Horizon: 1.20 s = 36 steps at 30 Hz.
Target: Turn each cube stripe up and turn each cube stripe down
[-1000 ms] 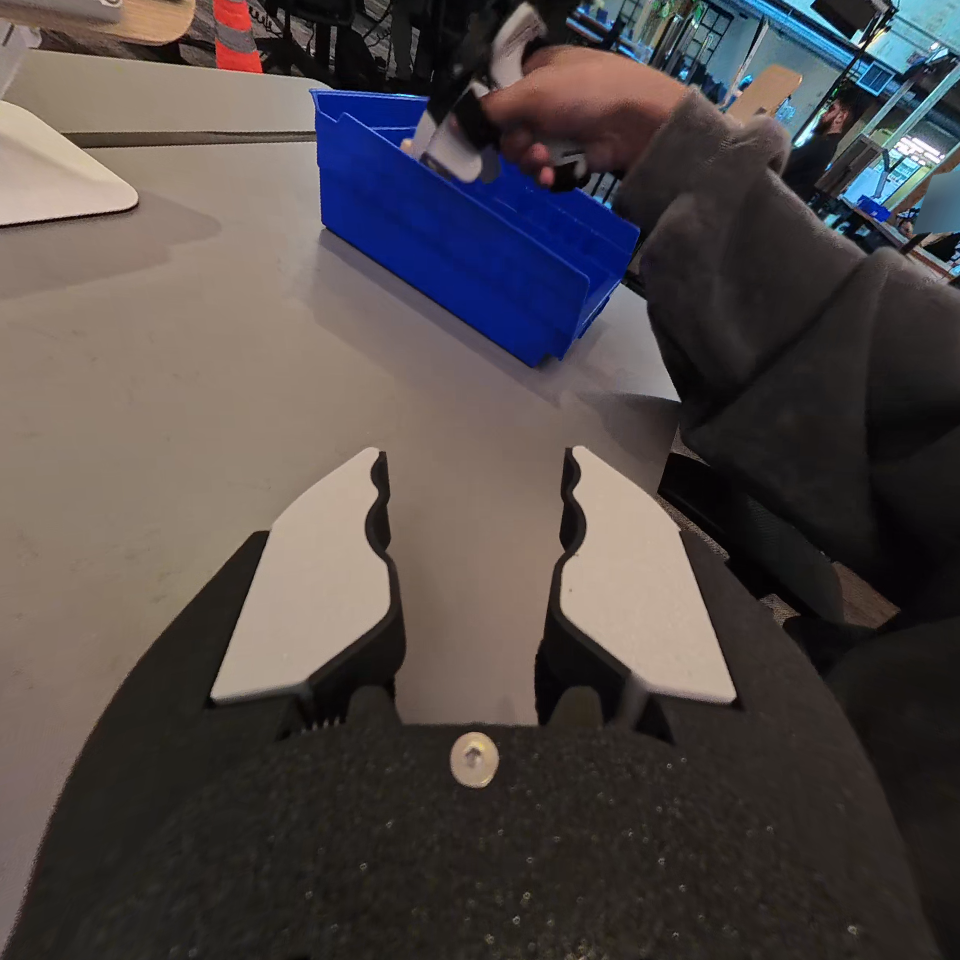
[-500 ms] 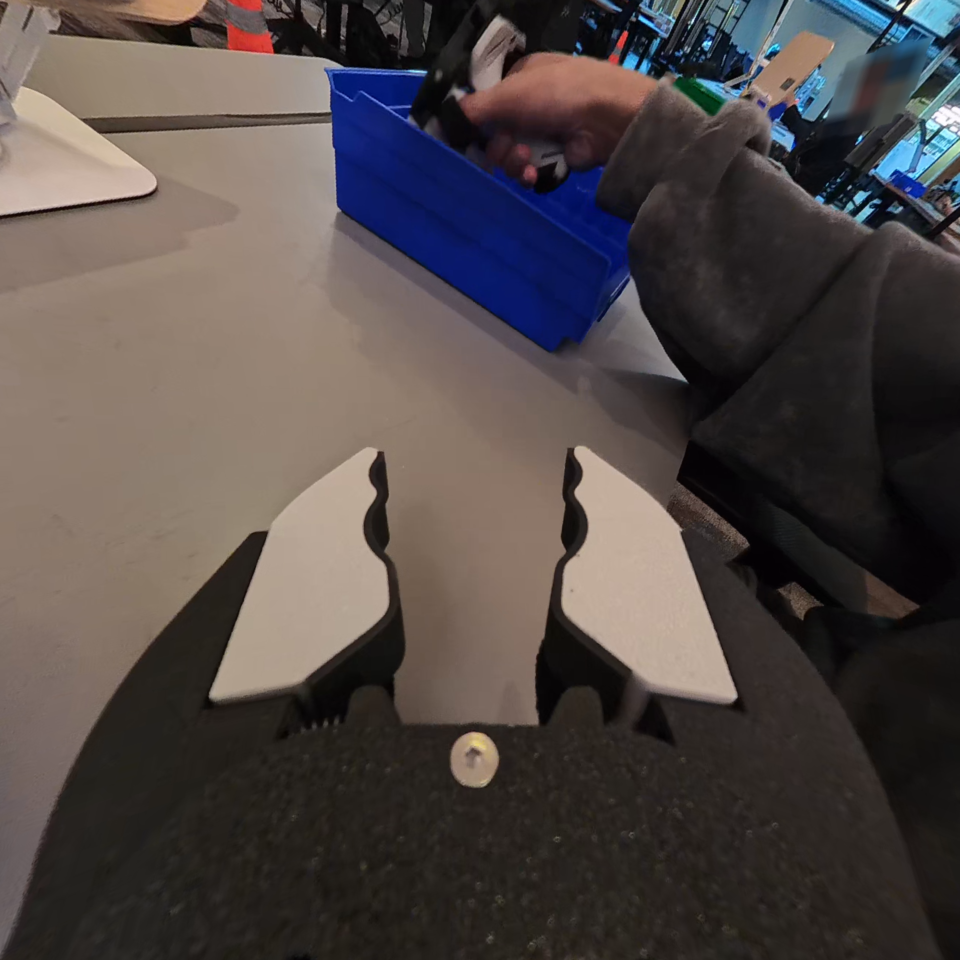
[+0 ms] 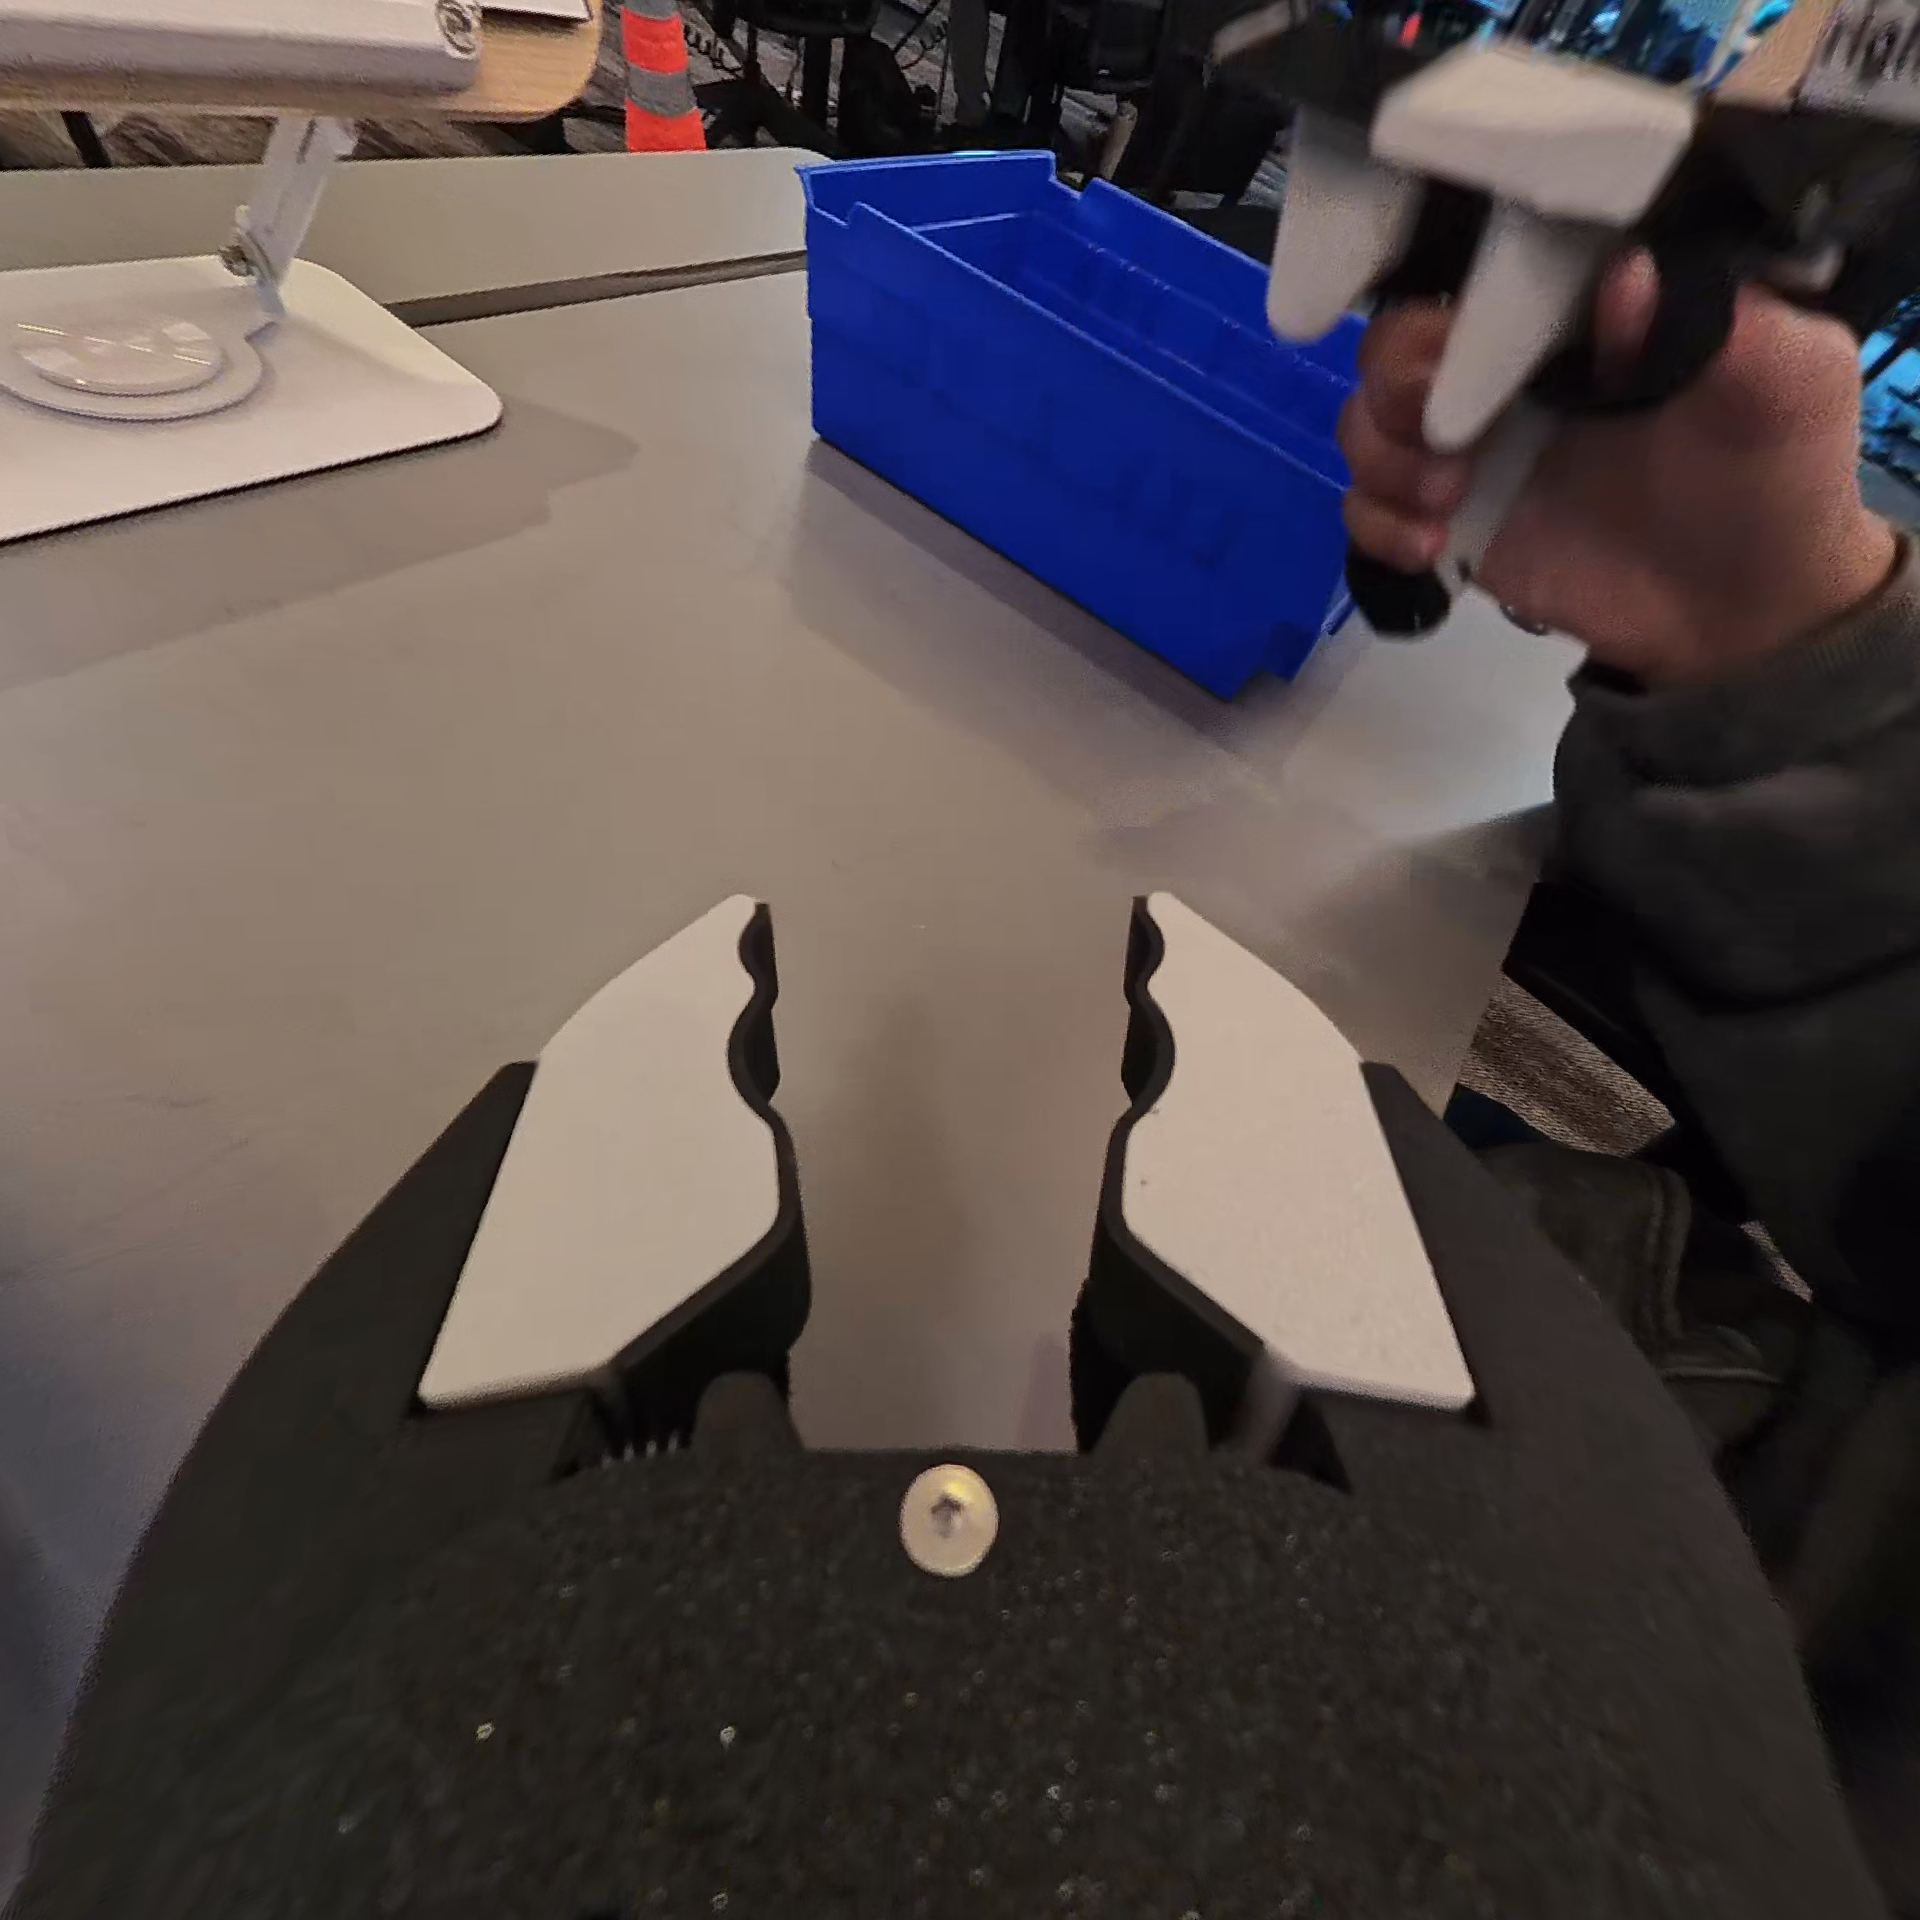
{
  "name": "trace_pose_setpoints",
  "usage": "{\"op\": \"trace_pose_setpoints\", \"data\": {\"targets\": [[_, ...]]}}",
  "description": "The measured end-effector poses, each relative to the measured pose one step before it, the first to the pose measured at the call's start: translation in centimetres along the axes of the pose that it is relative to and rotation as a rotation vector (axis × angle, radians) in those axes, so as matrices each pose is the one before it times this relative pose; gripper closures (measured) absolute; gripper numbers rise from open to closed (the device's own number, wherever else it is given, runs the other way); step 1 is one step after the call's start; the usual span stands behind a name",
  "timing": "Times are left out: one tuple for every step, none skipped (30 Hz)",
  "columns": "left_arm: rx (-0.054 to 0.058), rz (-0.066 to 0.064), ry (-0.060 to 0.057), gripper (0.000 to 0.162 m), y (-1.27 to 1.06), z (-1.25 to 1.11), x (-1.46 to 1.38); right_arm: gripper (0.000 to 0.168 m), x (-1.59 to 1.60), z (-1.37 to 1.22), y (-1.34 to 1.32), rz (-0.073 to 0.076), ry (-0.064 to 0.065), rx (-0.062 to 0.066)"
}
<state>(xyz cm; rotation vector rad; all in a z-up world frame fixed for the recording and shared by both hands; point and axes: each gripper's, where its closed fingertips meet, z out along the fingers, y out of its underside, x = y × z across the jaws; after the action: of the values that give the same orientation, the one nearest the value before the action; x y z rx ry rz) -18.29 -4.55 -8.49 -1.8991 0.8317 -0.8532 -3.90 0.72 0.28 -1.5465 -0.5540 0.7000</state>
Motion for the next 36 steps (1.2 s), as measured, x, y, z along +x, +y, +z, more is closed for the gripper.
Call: {"op": "trace_pose_setpoints", "data": {"targets": [[0.0032,0.0055,-0.0141,0.098,-0.002,-0.037,-0.250,0.100,-1.309,0.154,1.002,0.0138,-0.0261,0.0305],[0.0023,0.0057,-0.0152,0.099,0.022,-0.023,-0.272,0.098,-1.183,0.230,0.994,-0.0047,-0.0329,0.0286],[-0.0008,0.0065,-0.0138,0.099,0.075,0.012,-0.246,0.099,-0.655,0.175,1.206,-0.0149,-0.0096,-0.0011],[-0.0028,0.0070,-0.0127,0.099,0.118,0.063,-0.230,0.098,-0.085,0.134,1.139,-0.0127,0.0217,-0.0048],[-0.0035,0.0064,-0.0136,0.099,0.117,0.086,-0.226,0.098,-0.057,0.121,1.037,-0.0127,0.0168,-0.0158],[-0.0032,0.0059,-0.0088,0.099,0.109,0.108,-0.133,0.098,-0.090,0.116,0.796,-0.0001,0.0081,-0.0182],[-0.0052,0.0048,-0.0031,0.099,0.117,0.121,-0.024,0.098,-0.137,0.080,0.481,0.0112,0.0010,-0.0043],[-0.0039,0.0044,-0.0033,0.099,0.097,0.092,-0.008,0.099,-0.013,0.042,0.133,0.0108,0.0070,0.0154],[-0.0035,0.0051,-0.0042,0.099,0.085,0.086,-0.014,0.099,-0.022,0.036,0.014,0.0041,0.0051,0.0193],[-0.0032,0.0060,-0.0044,0.099,0.060,0.062,-0.017,0.099,-0.038,0.049,0.028,0.0018,0.0032,0.0114],[-0.0018,0.0065,-0.0045,0.099,0.035,0.060,-0.025,0.099,-0.050,0.057,0.068,-0.0014,0.0026,0.0034],[-0.0038,0.0057,-0.0046,0.099,0.083,0.085,-0.044,0.100,-0.065,0.040,0.093,-0.0059,0.0023,0.0010],[-0.0068,0.0027,-0.0020,0.099,0.136,0.114,-0.026,0.101,-0.206,0.091,0.202,-0.0100,-0.0072,-0.0044],[-0.0074,-0.0013,0.0015,0.099,0.164,0.123,0.009,0.102,-0.205,0.100,0.365,-0.0114,-0.0065,-0.0161],[-0.0071,-0.0039,0.0040,0.099,0.145,0.097,0.022,0.102,-0.049,0.088,0.385,-0.0144,0.0055,-0.0174],[-0.0033,-0.0059,0.0061,0.099,0.043,0.021,0.049,0.102,-0.056,0.052,0.216,-0.0174,0.0072,-0.0070],[0.0001,-0.0047,0.0045,0.099,-0.077,-0.075,0.018,0.102,-0.180,0.055,0.107,-0.0185,0.0007,-0.0026],[0.0020,-0.0021,-0.0038,0.099,-0.193,-0.192,-0.106,0.102,-0.243,0.054,0.057,-0.0178,-0.0035,-0.0046],[-0.0016,-0.0020,-0.0124,0.099,-0.301,-0.394,-0.254,0.103,-0.236,0.038,0.015,-0.0170,-0.0037,-0.0049],[-0.0035,-0.0015,-0.0161,0.099,-0.498,-0.667,-0.393,0.105,-0.241,0.058,-0.001,-0.0193,-0.0048,-0.0034],[0.0012,-0.0045,-0.0230,0.100,-0.730,-0.991,-0.660,0.106,-0.154,0.034,0.017,-0.0196,-0.0005,-0.0029],[0.0049,-0.0169,-0.0340,0.104,-0.894,-1.353,-1.138,0.106,-0.040,0.011,0.030,-0.0180,0.0067,-0.0011],[0.0008,-0.0357,-0.0561,0.108,-0.981,-1.563,-1.889,0.106,-0.084,0.014,0.044,-0.0146,0.0015,-0.0015],[-0.0121,-0.0481,-0.0619,0.108,-0.830,-1.472,-2.377,0.107,-0.123,0.025,0.100,-0.0090,-0.0034,-0.0048],[-0.0314,-0.0492,-0.0559,0.107,-0.554,-1.110,-2.556,0.107,-0.078,0.014,0.054,-0.0036,-0.0019,-0.0032],[-0.0394,-0.0433,-0.0506,0.103,-0.332,-0.646,-2.550,0.107,-0.095,0.019,0.011,0.0009,-0.0041,-0.0004],[-0.0451,-0.0244,-0.0512,0.101,-0.134,-0.120,-2.500,0.107,-0.118,0.026,-0.020,0.0049,-0.0071,0.0008],[-0.0504,-0.0022,-0.0811,0.101,0.029,0.381,-2.820,0.107,-0.114,0.035,-0.012,0.0064,-0.0070,0.0002],[-0.0584,-0.0009,-0.0948,0.101,0.280,0.871,-2.867,0.107,-0.108,0.041,0.002,0.0053,-0.0061,-0.0010],[-0.0549,-0.0107,-0.0598,0.102,0.312,1.277,-2.072,0.107,-0.093,0.038,0.030,0.0036,-0.0047,-0.0017],[-0.0467,-0.0205,-0.0229,0.103,0.176,1.427,-1.216,0.107,-0.106,0.034,0.049,0.0018,-0.0052,-0.0033],[-0.0394,-0.0202,0.0010,0.105,0.054,1.463,-0.613,0.107,-0.094,0.011,0.068,-0.0010,-0.0036,-0.0049],[-0.0485,-0.0100,-0.0123,0.105,0.164,1.445,-0.641,0.107,-0.045,-0.022,0.031,-0.0029,0.0004,-0.0035],[-0.0476,-0.0063,-0.0235,0.102,0.099,1.360,-0.664,0.107,-0.037,-0.034,-0.009,-0.0037,0.0005,-0.0011],[-0.0337,-0.0124,-0.0147,0.099,-0.076,1.282,-0.448,0.107,-0.045,-0.026,-0.013,-0.0028,-0.0006,0.0000],[-0.0257,-0.0136,-0.0003,0.098,-0.166,1.152,-0.155,0.107,-0.025,-0.030,0.007,-0.0011,-0.0008,-0.0013]]}}
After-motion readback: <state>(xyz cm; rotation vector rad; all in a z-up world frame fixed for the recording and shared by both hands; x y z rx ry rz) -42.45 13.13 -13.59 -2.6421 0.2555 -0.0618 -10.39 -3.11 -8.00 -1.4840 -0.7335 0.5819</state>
